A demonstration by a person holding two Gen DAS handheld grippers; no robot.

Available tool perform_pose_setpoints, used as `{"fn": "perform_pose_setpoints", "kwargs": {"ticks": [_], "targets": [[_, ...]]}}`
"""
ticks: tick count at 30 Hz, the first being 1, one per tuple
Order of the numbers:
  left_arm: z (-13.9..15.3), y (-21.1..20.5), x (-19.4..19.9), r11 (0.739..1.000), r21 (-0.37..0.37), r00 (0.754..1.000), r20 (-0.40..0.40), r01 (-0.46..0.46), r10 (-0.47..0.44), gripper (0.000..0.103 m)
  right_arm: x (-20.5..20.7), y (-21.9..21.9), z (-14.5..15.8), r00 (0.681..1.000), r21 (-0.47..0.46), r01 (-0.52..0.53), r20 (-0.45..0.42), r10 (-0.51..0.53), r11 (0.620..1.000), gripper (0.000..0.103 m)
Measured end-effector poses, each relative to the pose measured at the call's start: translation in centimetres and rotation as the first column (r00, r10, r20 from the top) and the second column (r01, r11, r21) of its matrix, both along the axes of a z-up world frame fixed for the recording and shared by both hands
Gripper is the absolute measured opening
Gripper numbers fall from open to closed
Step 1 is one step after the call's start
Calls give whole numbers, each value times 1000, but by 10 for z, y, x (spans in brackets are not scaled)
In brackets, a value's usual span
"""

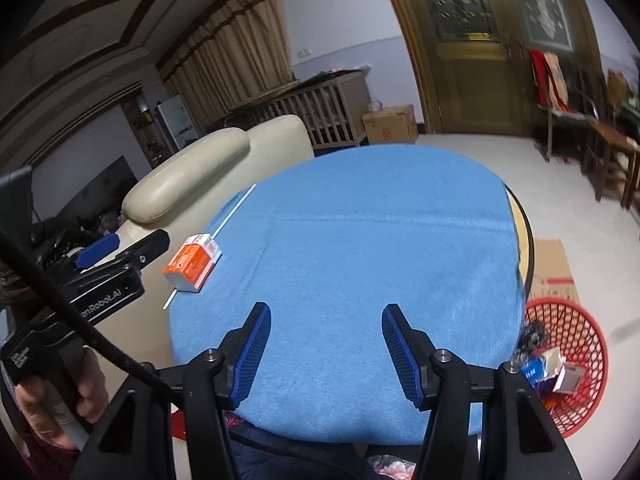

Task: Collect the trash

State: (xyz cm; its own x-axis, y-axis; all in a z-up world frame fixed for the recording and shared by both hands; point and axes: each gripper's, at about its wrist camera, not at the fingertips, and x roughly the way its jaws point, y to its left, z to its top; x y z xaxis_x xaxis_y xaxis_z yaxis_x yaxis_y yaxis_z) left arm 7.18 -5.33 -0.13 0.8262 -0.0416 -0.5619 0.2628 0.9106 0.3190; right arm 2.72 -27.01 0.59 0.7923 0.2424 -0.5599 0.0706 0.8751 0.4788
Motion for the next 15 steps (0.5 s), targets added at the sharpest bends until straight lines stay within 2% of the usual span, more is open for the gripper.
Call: {"fn": "perform_pose_setpoints", "kwargs": {"ticks": [7,15], "targets": [[17,36,-16,999,-18,998,51,-38,38,90,1,20,29,999,-48,-9,46,11,999,63],[30,64,-23,996,-44,992,91,-81,85,94,-1,36,58,994,-63,21,106,-14,998,67]]}}
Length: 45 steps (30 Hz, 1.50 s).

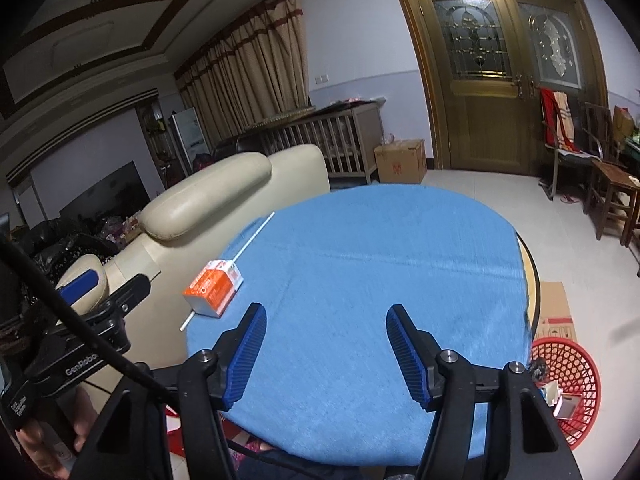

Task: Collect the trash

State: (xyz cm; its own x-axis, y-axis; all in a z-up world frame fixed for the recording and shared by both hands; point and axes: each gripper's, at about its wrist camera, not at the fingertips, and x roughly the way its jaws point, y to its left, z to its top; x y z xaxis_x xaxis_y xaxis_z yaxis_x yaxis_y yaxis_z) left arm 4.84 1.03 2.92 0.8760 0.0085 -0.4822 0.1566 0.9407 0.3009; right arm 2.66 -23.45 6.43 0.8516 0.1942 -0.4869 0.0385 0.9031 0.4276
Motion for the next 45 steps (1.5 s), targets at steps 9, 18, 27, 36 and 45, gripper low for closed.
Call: {"fn": "perform_pose_setpoints", "kwargs": {"ticks": [9,18,27,36,45], "targets": [[6,17,-6,999,-22,999,14,-32,33,94,-3,26,-9,1000,-56,-17,-4,16,998,67],[9,30,-10,998,-48,999,12,-48,49,94,-14,41,-9,1000,-116,-6,25,9,993,67],[10,35,-14,997,-49,998,15,-63,64,94,-19,49,-6,999,-132,-19,46,26,991,67],[9,36,-17,997,-42,997,18,-70,71,95,-21,51,-5,998,-132,-21,53,28,991,67],[7,34,-20,997,-33,997,19,-68,68,95,-22,50,-5,998,-130,-20,50,27,991,67]]}}
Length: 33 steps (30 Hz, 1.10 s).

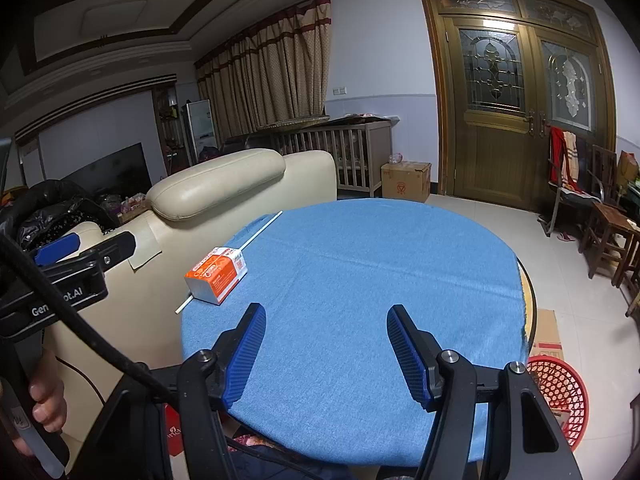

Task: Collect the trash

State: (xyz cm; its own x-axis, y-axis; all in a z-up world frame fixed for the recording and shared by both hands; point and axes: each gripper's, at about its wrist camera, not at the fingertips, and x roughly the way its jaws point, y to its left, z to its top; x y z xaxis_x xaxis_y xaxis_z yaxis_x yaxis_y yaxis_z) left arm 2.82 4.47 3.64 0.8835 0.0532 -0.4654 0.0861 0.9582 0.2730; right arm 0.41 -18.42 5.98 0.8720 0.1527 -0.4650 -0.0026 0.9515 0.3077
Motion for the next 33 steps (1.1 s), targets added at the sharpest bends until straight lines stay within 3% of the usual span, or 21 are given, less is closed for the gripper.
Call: {"fn": "perform_pose_setpoints", "kwargs": {"ticks": [33], "targets": [[-5,-4,-4,1000,7,1000,-18,21,-21,95,3,1,-2,1000,18,-4,-21,4,1000,67]]}}
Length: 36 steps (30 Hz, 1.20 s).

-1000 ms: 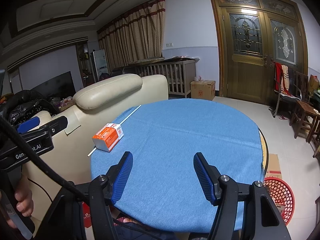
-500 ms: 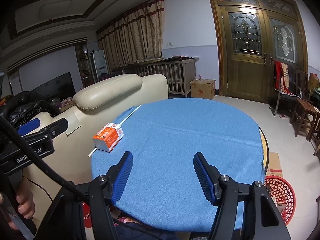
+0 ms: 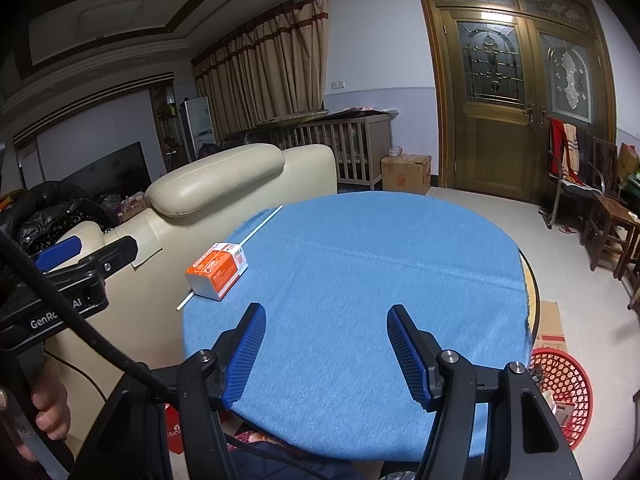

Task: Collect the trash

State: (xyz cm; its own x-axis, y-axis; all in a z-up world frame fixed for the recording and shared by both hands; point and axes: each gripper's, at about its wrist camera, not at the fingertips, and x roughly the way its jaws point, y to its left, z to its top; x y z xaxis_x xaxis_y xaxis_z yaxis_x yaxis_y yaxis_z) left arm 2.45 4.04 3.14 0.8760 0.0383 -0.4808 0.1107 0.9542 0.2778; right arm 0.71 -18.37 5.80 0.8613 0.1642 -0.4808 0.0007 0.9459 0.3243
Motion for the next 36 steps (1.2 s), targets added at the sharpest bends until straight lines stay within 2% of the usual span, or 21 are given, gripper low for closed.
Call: {"fn": "perform_pose_setpoints", "kwargs": {"ticks": [36], "targets": [[-8,-6,1,1000,8,999,-32,17,-16,95,3,4,-9,1000,10,1,-20,-1,1000,67]]}}
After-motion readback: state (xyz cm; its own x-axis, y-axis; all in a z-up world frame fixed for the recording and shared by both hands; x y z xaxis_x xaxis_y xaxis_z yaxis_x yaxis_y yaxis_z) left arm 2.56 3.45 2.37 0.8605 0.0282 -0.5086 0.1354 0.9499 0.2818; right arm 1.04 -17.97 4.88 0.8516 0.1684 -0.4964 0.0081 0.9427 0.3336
